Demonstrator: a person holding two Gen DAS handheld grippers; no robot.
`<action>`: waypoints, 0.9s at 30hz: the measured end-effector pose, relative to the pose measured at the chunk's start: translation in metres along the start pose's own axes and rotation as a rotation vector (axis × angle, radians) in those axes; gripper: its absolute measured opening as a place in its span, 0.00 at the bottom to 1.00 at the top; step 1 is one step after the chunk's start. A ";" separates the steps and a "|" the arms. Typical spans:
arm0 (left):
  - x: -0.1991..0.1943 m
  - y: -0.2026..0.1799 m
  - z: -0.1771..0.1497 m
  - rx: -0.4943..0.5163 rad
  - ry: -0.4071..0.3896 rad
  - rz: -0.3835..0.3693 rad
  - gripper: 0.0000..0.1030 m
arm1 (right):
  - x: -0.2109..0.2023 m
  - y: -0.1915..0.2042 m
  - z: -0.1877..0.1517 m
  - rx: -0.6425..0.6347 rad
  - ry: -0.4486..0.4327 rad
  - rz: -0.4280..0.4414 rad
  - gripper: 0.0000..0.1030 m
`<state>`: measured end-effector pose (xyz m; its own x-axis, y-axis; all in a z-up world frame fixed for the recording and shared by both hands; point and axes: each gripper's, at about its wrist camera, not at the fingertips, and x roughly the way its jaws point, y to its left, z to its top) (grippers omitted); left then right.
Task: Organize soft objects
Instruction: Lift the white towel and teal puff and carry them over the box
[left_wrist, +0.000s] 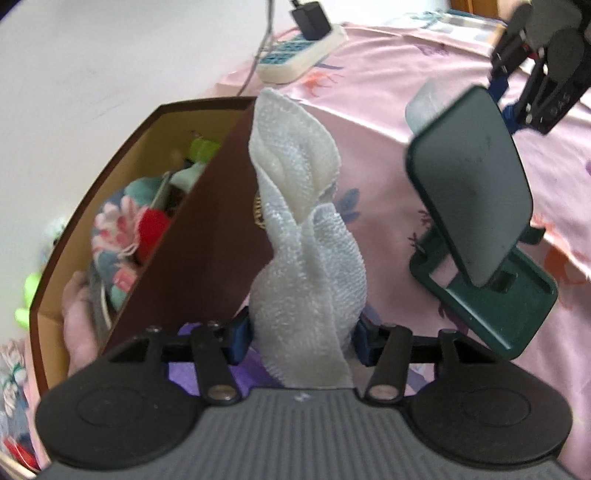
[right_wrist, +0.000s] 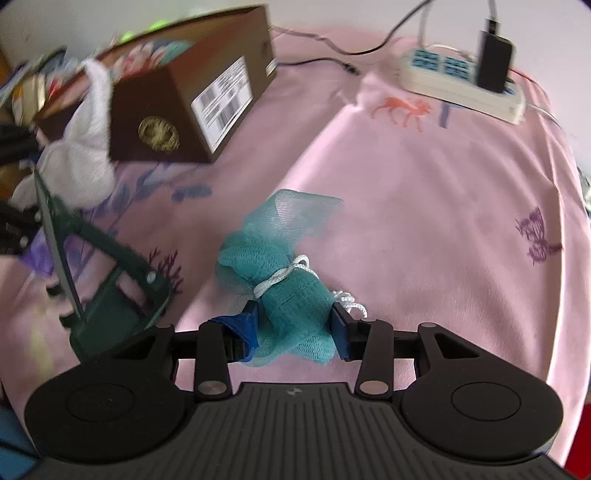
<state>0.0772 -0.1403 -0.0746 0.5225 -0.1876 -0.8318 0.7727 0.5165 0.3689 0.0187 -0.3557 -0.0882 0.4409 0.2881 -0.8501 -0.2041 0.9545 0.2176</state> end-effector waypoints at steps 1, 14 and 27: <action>-0.003 0.002 0.000 -0.023 -0.004 -0.005 0.54 | 0.000 -0.001 -0.001 0.025 -0.009 0.006 0.22; -0.029 0.011 -0.009 -0.275 -0.030 -0.053 0.54 | -0.028 -0.015 -0.024 0.320 -0.053 0.089 0.00; -0.061 0.020 -0.040 -0.622 -0.062 -0.146 0.53 | -0.092 -0.008 -0.040 0.608 -0.165 0.316 0.00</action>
<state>0.0463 -0.0853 -0.0335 0.4617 -0.3309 -0.8230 0.4940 0.8665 -0.0713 -0.0553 -0.3931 -0.0309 0.5775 0.5212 -0.6284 0.1591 0.6831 0.7128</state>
